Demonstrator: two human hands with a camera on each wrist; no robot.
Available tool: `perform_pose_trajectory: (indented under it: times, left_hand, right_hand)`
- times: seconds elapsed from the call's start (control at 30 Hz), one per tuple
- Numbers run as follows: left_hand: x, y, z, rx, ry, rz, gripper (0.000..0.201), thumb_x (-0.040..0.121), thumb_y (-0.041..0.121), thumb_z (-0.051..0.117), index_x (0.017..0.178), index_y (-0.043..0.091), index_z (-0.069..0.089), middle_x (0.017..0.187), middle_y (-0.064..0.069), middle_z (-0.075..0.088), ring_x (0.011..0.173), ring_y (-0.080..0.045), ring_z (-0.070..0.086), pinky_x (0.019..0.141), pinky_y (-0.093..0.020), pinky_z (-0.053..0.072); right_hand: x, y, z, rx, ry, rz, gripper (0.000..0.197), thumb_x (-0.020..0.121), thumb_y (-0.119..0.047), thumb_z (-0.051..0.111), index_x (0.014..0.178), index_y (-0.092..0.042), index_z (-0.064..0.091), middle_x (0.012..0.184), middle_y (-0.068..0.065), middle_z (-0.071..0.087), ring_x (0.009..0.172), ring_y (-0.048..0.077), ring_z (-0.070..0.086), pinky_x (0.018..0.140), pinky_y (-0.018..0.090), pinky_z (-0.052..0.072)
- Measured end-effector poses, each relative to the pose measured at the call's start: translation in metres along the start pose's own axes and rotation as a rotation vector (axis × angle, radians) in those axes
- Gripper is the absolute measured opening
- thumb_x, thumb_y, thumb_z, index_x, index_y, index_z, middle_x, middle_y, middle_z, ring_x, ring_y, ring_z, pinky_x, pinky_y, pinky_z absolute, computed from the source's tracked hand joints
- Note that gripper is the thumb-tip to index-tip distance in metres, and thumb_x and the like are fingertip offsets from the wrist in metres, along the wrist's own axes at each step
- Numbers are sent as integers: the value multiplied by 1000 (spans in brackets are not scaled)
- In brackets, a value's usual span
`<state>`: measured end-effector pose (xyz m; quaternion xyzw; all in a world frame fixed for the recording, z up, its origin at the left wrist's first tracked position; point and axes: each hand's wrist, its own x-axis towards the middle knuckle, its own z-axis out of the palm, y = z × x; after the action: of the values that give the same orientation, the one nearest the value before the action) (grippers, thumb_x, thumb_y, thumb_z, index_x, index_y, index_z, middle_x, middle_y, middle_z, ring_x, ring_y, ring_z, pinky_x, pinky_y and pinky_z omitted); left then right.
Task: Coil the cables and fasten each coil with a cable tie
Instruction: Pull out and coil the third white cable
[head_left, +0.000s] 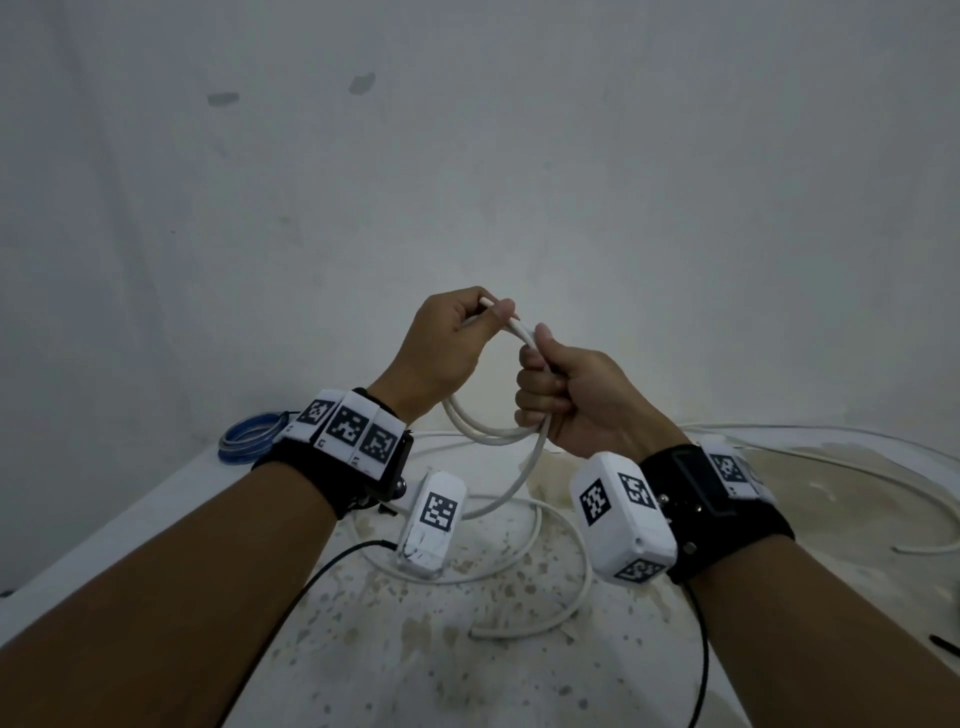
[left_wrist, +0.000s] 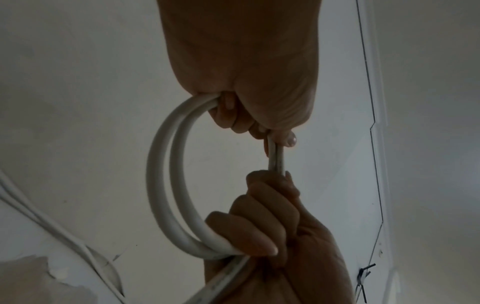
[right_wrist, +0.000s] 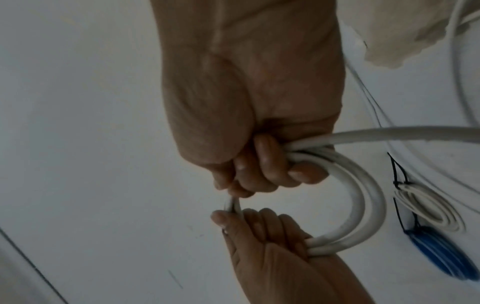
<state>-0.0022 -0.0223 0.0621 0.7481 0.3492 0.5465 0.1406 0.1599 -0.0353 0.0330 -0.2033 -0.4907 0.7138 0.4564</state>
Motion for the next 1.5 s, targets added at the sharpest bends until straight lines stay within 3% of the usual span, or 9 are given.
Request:
perform_pose_trajectory:
  times: [0.17,0.23,0.33,0.43,0.53,0.63,0.9,1.13,1.5]
  left_hand:
    - [-4,-3,6,288,146,-147,35,96,36,55,123,14,53,99,-1,60,90,-16,59,82,-32,46]
    - [-20,2,9,315,348,-170,22,98,33,52,107,13,52,89,-1,59,88,-24,59,77,-32,44]
    - [-49,13,25,333,-39,-493,50,101,48,39,79,9,62,70,-2,64,74,-28,65,67,-32,50]
    - [-60,14,44,-178,-164,-872,58,102,50,35,103,-2,60,85,-19,73,72,-27,71,60,-29,58]
    - [-42,3,49,-391,286,-759,33,104,26,41,99,-2,59,93,-22,70,81,-29,70,68,-36,61]
    - [-26,0,44,-438,462,-662,28,101,14,42,97,-3,63,95,-18,71,77,-23,72,76,-42,61]
    - [-29,-2,33,-410,529,-493,27,102,9,41,93,8,66,86,-7,71,56,-6,64,56,-19,54]
    - [-34,-6,16,-140,389,-294,21,101,17,50,106,11,69,86,0,73,50,-7,58,48,-22,48]
    - [-35,-6,12,-261,379,-470,23,103,15,39,104,-2,56,79,-10,73,51,-23,68,47,-27,53]
  right_hand:
    - [7,-1,-2,148,221,-186,44,104,-43,37,68,-18,41,46,-8,22,36,8,19,44,21,24]
    - [10,-5,-7,326,292,-283,45,104,-43,36,68,-18,42,46,-7,23,36,9,19,42,21,27]
    - [13,-9,-14,566,343,-388,47,105,-43,34,67,-18,42,46,-7,24,36,10,19,41,21,29]
    - [16,-3,-11,619,320,-405,47,106,-42,32,67,-17,42,45,-7,24,35,10,20,41,19,31]
    - [17,9,-4,602,298,-385,46,105,-42,33,68,-17,43,46,-6,25,36,9,22,42,19,33]
    - [16,23,-3,573,281,-362,44,104,-43,37,70,-15,45,47,-5,27,38,10,24,49,22,39]
    - [10,35,-3,348,233,-277,36,104,-40,40,80,-15,50,51,-5,29,44,11,28,63,29,50]
    - [11,35,-4,304,283,-220,29,105,-29,41,82,-14,49,53,-3,41,45,13,37,61,32,53]
    - [9,36,-8,276,326,-204,34,103,-34,47,74,-15,49,51,-4,40,43,11,38,56,28,52]
